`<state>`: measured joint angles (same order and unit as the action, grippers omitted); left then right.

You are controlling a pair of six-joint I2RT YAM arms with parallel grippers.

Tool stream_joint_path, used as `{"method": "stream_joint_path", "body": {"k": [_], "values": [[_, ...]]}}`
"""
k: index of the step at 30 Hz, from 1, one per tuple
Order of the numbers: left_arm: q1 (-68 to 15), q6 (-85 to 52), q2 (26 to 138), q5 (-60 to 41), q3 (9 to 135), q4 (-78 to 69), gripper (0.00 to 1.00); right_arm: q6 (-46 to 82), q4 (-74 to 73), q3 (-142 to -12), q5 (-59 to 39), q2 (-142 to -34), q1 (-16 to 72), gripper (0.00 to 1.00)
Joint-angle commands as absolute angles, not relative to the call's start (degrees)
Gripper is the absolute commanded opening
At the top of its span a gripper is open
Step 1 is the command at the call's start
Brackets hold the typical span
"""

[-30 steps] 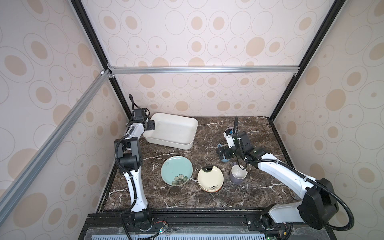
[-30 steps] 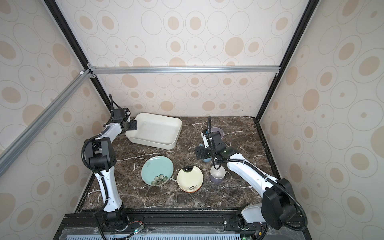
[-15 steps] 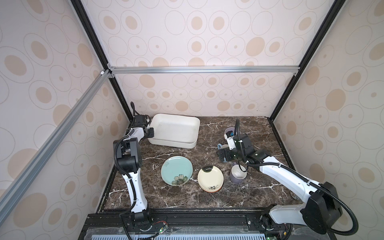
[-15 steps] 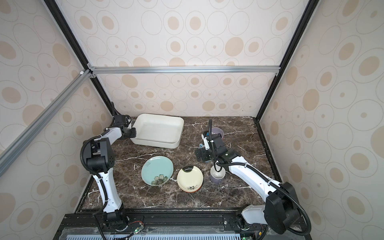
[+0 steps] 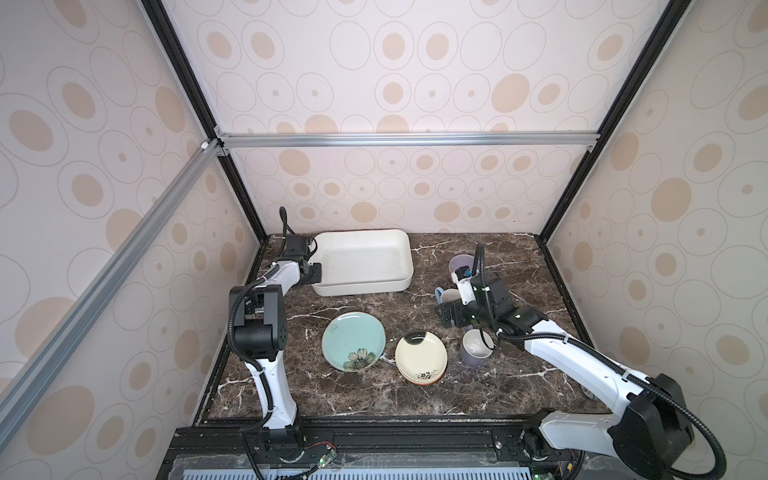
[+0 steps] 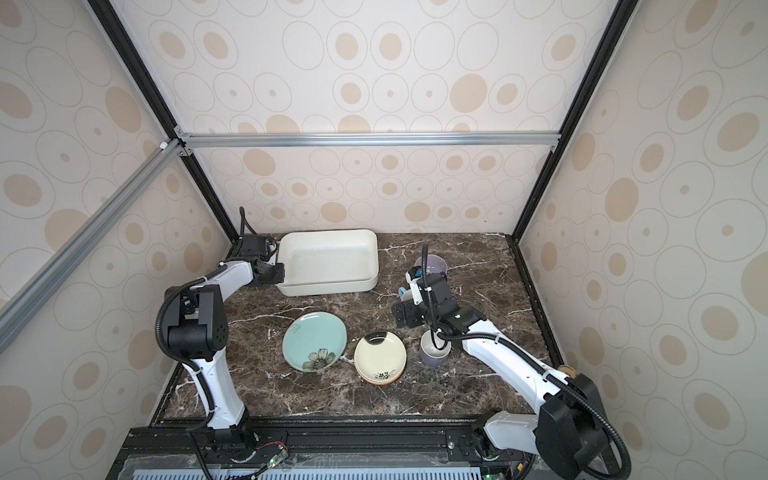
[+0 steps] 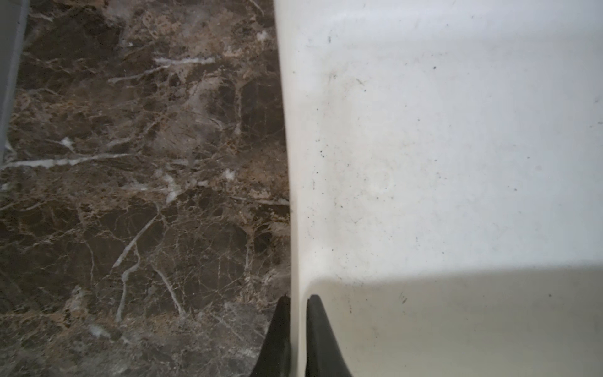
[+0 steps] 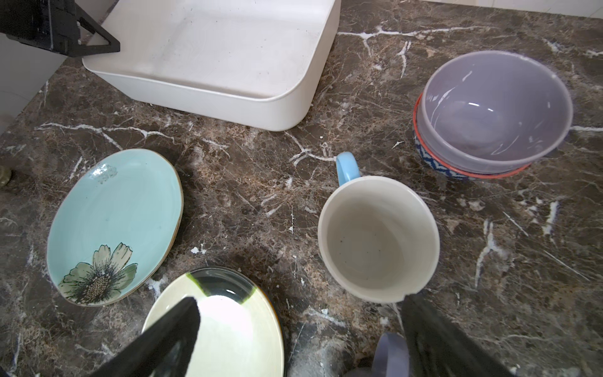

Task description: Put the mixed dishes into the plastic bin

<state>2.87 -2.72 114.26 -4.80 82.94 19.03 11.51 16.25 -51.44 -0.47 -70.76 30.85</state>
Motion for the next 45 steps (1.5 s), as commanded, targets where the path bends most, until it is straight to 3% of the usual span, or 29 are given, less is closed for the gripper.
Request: {"method": "stream_joint_path", "body": {"k": [1,23,24,26,29,33,39,45], "values": [[2.7,0.4,111.9,-4.1,82.0,21.5,0.08,11.8,16.2,-49.9,-0.7,-68.5,31.2,1.00],[1.3,1.2,110.7,-7.2,80.8,22.6,0.12,12.7,16.5,-48.7,-0.6,-67.7,31.3,1.00],[1.2,1.2,110.7,-6.9,80.9,22.8,0.15,12.7,16.6,-48.6,-0.4,-67.6,31.2,1.00],[1.0,1.2,110.4,-6.2,81.0,23.4,0.33,12.7,16.6,-48.6,0.0,-67.4,31.2,1.00],[0.8,0.5,108.2,-4.5,80.8,23.2,0.53,12.6,16.6,-48.6,0.0,-67.0,31.2,1.00],[0.9,-1.4,102.6,-0.5,80.3,23.1,0.66,12.6,16.9,-48.9,-0.2,-66.8,31.2,1.00],[0.8,-9.4,92.5,-1.7,77.8,25.9,0.64,13.4,17.7,-49.3,-1.0,-67.2,31.2,1.00],[-4.2,-19.6,80.5,-4.7,63.3,25.9,0.64,14.1,18.5,-50.7,-3.9,-68.1,31.7,1.00]]}}
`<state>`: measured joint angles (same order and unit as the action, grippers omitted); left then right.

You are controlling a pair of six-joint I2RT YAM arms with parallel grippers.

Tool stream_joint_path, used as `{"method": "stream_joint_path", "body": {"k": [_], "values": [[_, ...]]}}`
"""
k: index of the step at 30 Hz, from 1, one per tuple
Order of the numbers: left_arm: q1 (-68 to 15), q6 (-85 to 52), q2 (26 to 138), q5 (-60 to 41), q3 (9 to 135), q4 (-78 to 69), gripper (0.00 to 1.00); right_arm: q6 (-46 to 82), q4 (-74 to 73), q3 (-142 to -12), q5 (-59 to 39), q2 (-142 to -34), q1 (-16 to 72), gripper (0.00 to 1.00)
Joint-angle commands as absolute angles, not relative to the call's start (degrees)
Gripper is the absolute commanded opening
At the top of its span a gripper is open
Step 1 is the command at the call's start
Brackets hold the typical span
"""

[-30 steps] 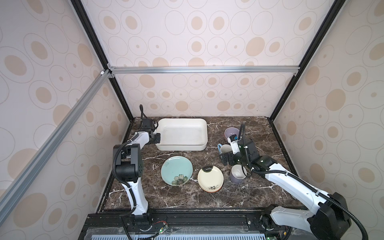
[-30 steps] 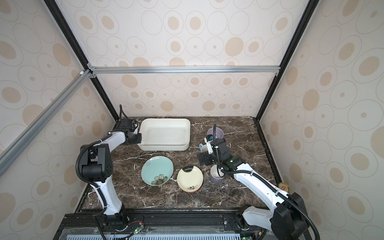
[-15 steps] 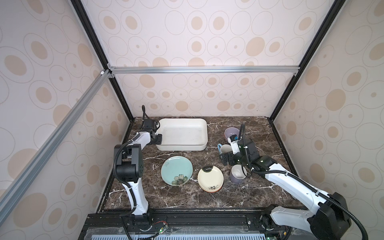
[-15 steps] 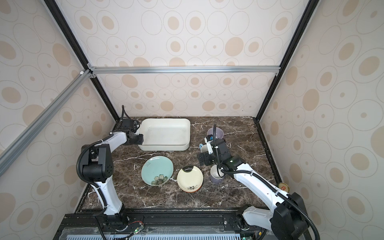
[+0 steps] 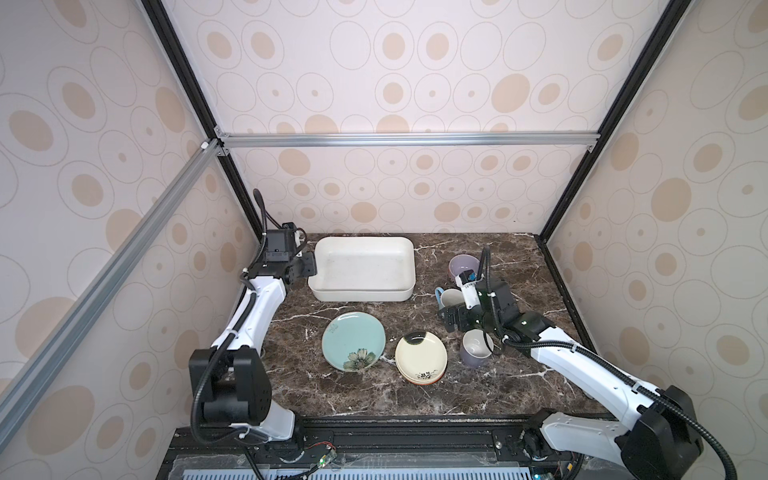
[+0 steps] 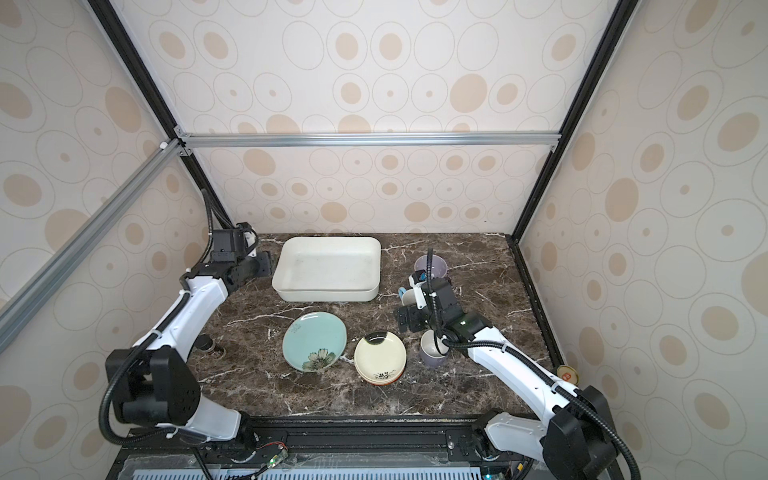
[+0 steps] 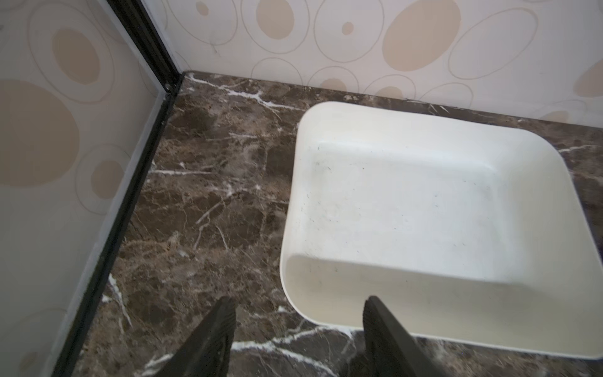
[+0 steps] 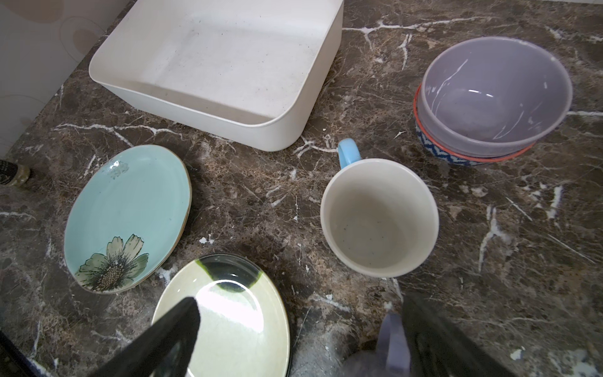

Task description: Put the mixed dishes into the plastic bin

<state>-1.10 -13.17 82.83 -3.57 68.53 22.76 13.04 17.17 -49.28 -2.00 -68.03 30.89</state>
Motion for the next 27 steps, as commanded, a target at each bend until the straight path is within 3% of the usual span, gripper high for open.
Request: {"method": "stream_joint_path", "body": {"k": [1,6,14,19,27], "values": [[-5.6,-20.9,78.1,-4.0,60.7,26.0,0.64,14.1,18.9,-51.6,-4.1,-68.7,32.1,1.00],[-10.0,-27.7,67.2,-5.2,49.3,24.9,0.65,14.2,22.2,-57.4,-2.6,-73.9,36.0,0.99],[-12.2,-35.7,51.1,-4.8,35.7,25.7,0.62,18.0,22.7,-65.8,-10.6,-85.5,41.1,0.68],[-14.9,-39.2,51.2,-3.5,32.4,24.2,0.59,17.9,26.4,-73.6,-14.5,-94.1,43.5,0.55],[-15.5,-43.0,54.1,-0.4,25.8,18.5,0.55,19.2,29.4,-81.9,-17.1,-104.3,45.2,0.53]]}}
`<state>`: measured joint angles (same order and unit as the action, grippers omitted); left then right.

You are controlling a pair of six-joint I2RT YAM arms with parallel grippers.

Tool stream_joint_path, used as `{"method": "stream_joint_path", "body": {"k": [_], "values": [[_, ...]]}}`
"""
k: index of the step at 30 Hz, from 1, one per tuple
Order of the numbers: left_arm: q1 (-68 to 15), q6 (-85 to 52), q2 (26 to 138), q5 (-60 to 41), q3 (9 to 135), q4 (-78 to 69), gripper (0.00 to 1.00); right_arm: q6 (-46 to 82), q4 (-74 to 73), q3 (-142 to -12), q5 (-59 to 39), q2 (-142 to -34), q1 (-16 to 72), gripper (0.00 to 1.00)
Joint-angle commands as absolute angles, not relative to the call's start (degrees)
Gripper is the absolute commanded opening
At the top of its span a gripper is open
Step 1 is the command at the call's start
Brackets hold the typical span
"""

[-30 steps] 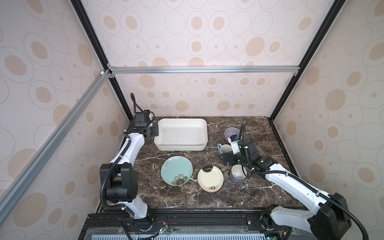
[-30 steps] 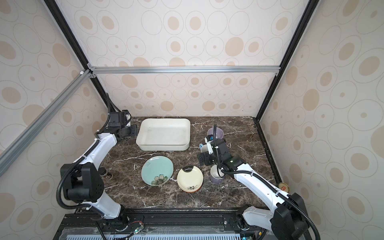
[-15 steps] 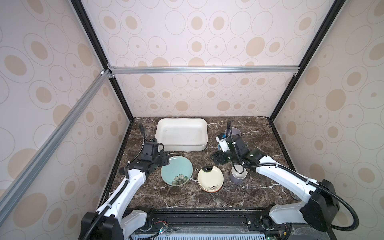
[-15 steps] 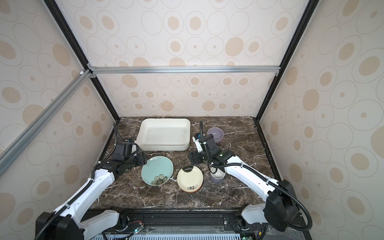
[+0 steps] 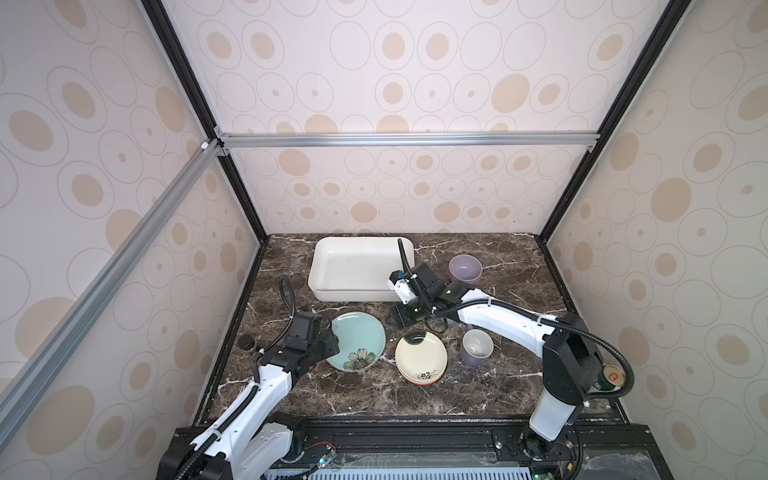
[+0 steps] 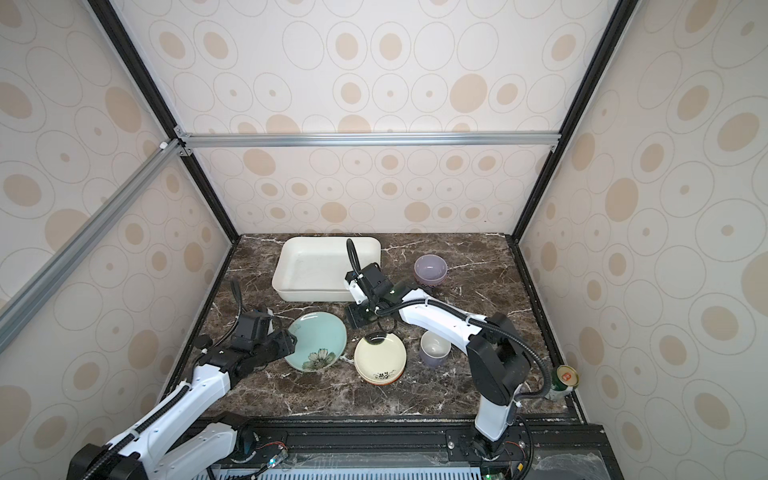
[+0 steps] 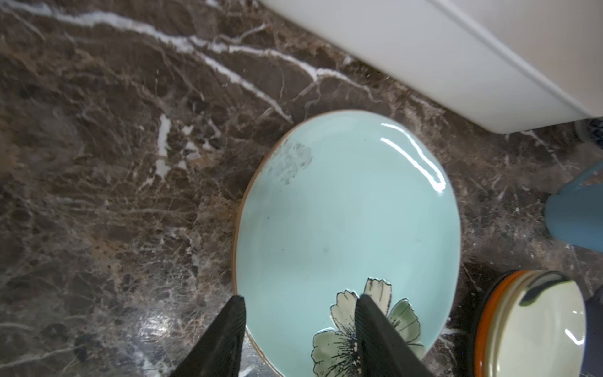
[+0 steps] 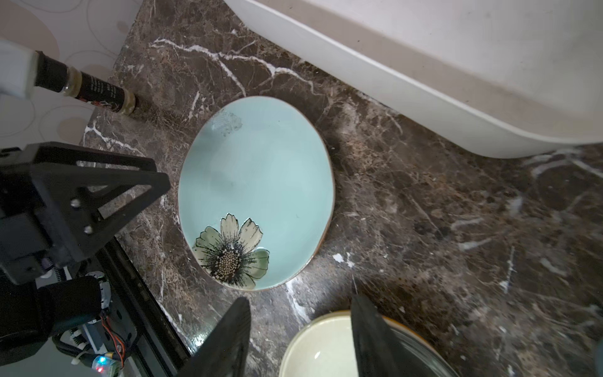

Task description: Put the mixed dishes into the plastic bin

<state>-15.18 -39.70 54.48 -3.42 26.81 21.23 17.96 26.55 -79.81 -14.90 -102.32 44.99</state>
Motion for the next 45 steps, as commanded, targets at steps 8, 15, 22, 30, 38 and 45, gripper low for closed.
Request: {"method": "stream_joint_path", "body": {"k": [8,15,22,30,38,45], "values": [[-15.5,-45.1,53.1,2.7,24.0,15.7,0.58,18.7,32.9,-87.5,-16.8,-111.9,45.2,0.55],[-15.6,-44.1,57.7,2.0,24.4,14.2,0.59,18.4,34.3,-89.8,-16.6,-115.5,45.1,0.56],[-15.6,-44.0,59.0,2.0,23.1,12.8,0.60,18.2,34.2,-89.4,-16.4,-116.1,44.7,0.58],[-15.5,-43.9,61.0,2.2,22.2,11.2,0.64,18.2,35.2,-92.0,-17.6,-119.1,44.4,0.58],[-15.5,-43.7,63.5,0.0,21.8,8.6,0.65,18.0,37.5,-96.1,-19.3,-122.8,44.1,0.54],[-15.3,-43.3,64.7,-0.9,21.6,7.1,0.66,18.7,38.8,-97.0,-20.4,-124.9,44.2,0.47]]}}
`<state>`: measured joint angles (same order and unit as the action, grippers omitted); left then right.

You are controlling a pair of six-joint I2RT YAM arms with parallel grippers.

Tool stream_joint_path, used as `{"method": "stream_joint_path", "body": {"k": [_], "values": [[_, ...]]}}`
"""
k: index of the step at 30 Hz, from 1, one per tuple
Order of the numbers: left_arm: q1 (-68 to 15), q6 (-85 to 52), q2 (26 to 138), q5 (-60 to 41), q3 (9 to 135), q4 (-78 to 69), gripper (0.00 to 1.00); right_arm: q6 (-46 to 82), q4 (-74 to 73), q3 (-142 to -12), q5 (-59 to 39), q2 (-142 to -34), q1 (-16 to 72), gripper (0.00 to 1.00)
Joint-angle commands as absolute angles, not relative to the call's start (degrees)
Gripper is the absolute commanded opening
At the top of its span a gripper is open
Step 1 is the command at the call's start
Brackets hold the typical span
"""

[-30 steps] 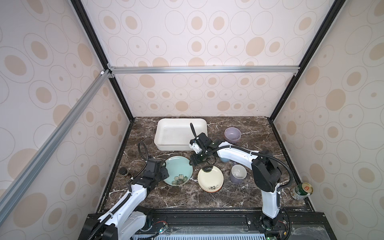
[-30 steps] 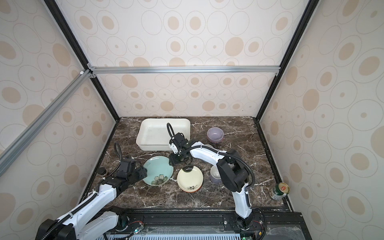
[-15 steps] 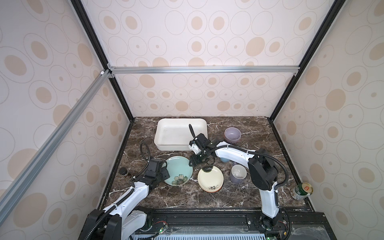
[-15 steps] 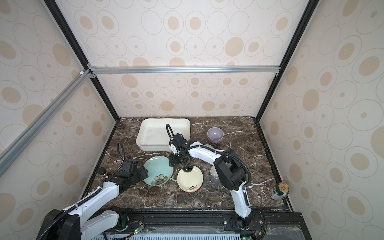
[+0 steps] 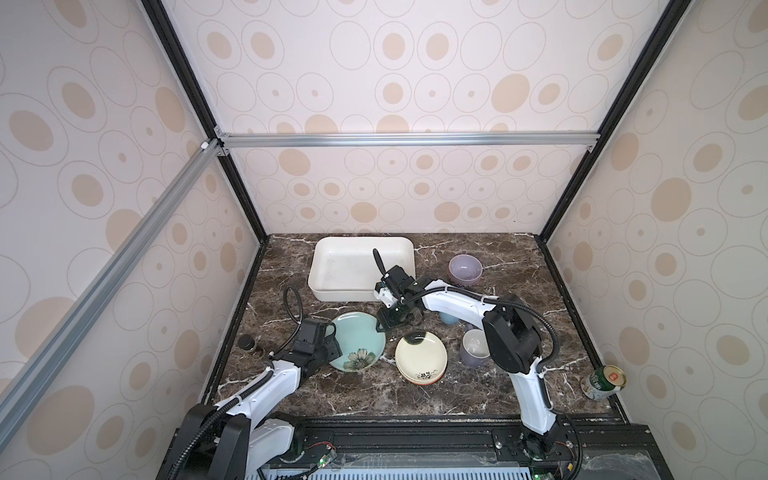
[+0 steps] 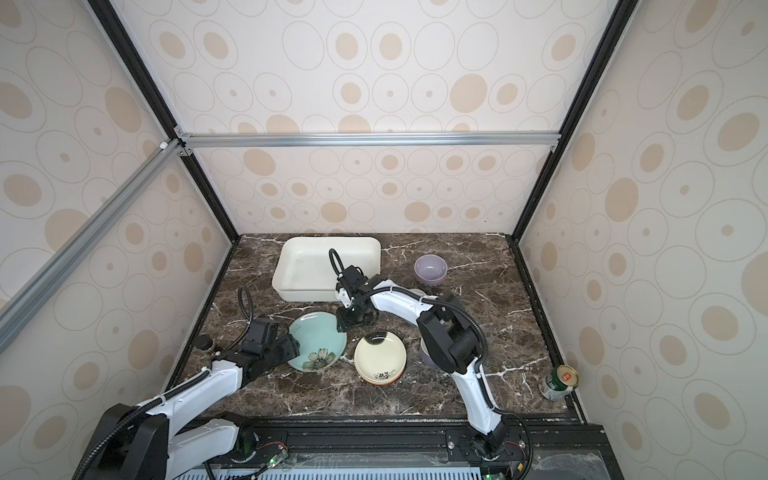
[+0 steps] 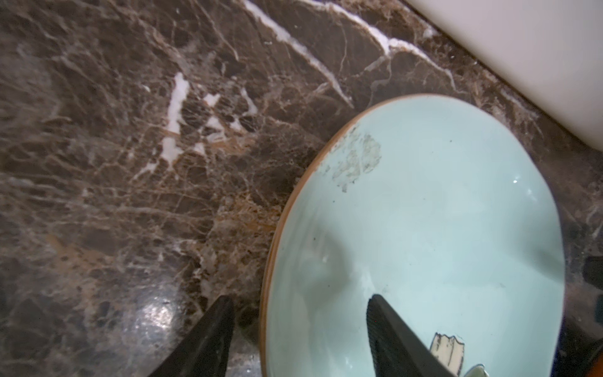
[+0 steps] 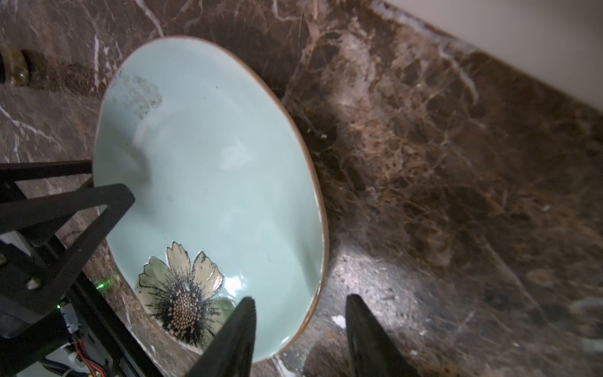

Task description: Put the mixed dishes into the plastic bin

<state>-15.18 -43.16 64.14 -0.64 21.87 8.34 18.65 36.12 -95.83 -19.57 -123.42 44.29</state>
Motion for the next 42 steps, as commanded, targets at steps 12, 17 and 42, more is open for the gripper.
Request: {"method": "stream_joint_path", "body": {"k": [12,17,42], "values": [[-15.2,-44.1,65.9,-4.9,19.4,2.4,0.66,19.2,38.8,-96.8,-20.8,-126.2,45.0,0.44],[-15.2,-44.1,66.3,-6.3,19.0,0.7,0.65,19.3,38.5,-97.0,-21.6,-126.6,45.4,0.44],[-15.2,-42.9,62.6,-9.1,21.5,4.3,0.00,17.6,39.8,-95.7,-19.8,-122.4,45.4,0.52]]}}
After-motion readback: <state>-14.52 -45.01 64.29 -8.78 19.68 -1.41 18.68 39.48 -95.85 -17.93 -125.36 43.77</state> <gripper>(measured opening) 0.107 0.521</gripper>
